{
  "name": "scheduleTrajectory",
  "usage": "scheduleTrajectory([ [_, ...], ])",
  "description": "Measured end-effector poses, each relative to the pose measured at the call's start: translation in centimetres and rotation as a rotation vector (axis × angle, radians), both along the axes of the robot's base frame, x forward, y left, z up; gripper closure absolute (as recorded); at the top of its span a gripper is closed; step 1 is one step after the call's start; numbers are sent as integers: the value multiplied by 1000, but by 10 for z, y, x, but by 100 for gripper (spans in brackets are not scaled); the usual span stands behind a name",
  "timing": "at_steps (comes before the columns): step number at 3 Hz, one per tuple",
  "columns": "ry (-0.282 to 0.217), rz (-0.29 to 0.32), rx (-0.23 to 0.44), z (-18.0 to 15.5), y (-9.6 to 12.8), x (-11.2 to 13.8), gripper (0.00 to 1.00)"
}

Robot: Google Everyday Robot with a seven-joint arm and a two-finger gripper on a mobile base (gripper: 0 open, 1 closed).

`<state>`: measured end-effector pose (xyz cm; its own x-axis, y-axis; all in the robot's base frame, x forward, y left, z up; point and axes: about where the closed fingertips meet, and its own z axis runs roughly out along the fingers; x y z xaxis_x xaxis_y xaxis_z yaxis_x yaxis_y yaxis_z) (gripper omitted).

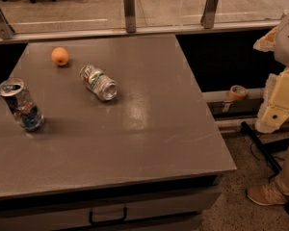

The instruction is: Place 7up can upright

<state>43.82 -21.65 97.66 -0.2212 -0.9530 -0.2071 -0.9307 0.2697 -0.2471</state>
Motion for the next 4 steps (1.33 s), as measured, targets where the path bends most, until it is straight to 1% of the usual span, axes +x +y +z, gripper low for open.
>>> scheduleTrajectory([
  [1,-6,-6,4,2,1,1,0],
  [2,10,-44,-3,1,10,8,0],
  [3,72,-97,12,-3,56,44,0],
  [4,108,-157,87,0,108,76,0],
])
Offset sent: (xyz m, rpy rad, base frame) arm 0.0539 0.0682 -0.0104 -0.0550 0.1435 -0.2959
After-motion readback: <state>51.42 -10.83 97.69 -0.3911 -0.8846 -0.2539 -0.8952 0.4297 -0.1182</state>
